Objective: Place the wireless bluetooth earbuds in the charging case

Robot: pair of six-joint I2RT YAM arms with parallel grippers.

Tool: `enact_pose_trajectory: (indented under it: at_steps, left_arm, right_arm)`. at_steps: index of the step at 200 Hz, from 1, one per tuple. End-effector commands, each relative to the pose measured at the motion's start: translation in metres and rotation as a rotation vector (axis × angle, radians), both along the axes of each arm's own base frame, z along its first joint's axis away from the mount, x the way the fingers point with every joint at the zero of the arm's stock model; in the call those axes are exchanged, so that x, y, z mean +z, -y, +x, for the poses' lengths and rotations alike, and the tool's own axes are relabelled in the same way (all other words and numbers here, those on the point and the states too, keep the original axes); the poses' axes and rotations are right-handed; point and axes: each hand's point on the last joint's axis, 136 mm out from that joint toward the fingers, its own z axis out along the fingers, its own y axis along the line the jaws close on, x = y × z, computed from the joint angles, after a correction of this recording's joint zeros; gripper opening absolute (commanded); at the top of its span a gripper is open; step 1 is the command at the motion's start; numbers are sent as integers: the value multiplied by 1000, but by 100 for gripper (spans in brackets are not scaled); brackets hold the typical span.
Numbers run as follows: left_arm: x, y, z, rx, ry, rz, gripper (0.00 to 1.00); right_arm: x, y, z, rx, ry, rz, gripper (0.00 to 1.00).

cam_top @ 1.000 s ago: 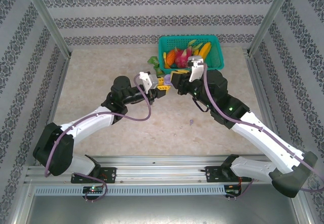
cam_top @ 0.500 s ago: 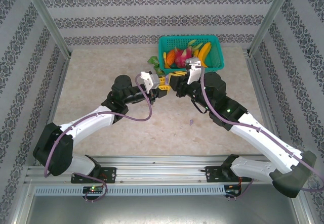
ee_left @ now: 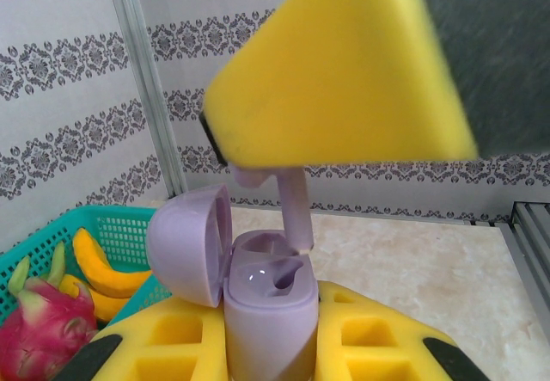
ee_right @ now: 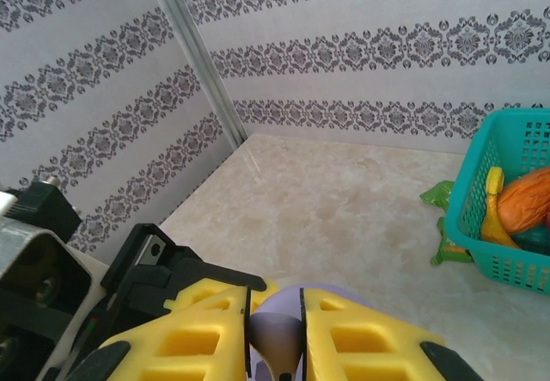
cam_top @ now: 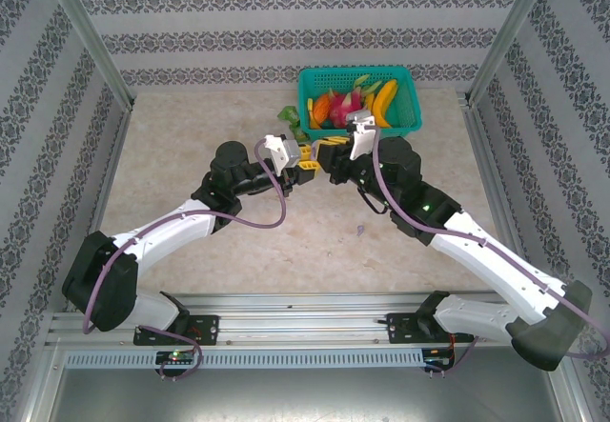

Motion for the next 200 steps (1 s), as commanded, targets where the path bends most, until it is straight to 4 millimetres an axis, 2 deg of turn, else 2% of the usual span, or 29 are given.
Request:
enact_pose_trajectory:
  at_steps: [1,51,102,143,200]
  left_arm:
    - [22,3,-8,-20,59,-22,0]
    - [24,3,-9,-20,65,-25,0]
    - [24,3,-8,-19,64,-25,0]
    - [26,4,-8,-20,66,-30,0]
    - [29,3,-7,-13,74,-33,0]
  right_arm:
    - [-3,-2,2,-5,2,7,19]
    - [-14,3,7,-24,-18,3,18]
    - [-14,14,11,-51,-23,12,18]
    - [-19,5,9,-3,-39,10,17]
    - [-25,-13,-5,112,-48,-16,17]
